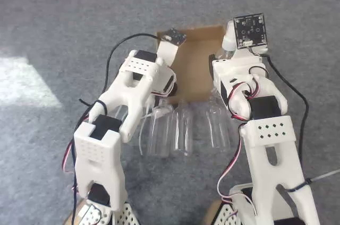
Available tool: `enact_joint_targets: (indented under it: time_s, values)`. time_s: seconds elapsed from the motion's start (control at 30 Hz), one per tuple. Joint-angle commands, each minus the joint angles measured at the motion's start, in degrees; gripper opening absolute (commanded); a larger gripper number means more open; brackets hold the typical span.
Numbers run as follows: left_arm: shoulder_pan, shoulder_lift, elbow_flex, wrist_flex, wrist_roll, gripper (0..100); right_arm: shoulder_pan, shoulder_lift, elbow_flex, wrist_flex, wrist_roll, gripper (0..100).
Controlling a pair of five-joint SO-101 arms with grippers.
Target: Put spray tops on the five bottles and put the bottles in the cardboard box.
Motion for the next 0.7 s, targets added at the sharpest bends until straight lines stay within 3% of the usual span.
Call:
enact_joint_targets:
  time_s: [0.0, 0.67]
  values:
    - [-1.05, -4.66, -2.59, 2.73, -2.37, 19, 0.48, -3.12, -0.7, -1.01, 0.88, 0.6]
    - [-2.02, -22.51, -1.98, 10.9, -3.52, 20, 0.04, -3.91, -0.79, -1.89, 0.79, 0.7]
